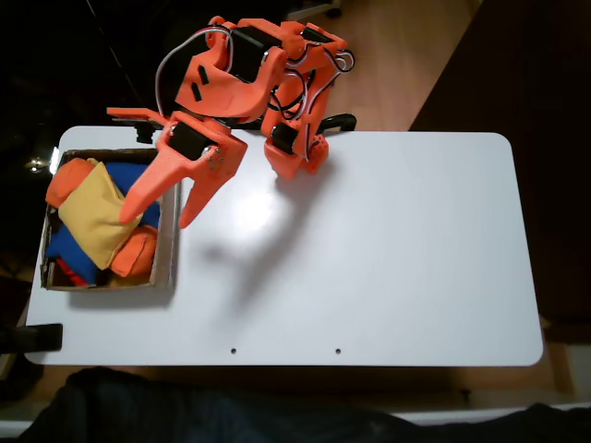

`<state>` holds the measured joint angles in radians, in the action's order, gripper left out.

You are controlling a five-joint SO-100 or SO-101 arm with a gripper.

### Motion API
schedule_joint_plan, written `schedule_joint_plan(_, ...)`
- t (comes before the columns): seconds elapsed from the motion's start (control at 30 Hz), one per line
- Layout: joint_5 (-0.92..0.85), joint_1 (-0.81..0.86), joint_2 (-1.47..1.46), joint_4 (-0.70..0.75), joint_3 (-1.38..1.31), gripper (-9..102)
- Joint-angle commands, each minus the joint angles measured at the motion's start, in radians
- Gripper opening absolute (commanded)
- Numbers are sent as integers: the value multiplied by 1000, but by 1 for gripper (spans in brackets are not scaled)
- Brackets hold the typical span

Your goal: Grasp a bag and put it in the box.

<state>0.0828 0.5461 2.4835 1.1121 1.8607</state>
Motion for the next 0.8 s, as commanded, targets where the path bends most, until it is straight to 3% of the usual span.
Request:
schedule_joint_plan(0.0, 6, -41, 46, -18, 14, 61)
schedule_joint_plan(0.53, 29, -268, 258, -75, 284, 61)
schedule_joint_plan(0.67, 32, -310, 308, -101, 356, 45)
schedule_joint_plan(0.77, 37, -336, 339, -106, 399, 44)
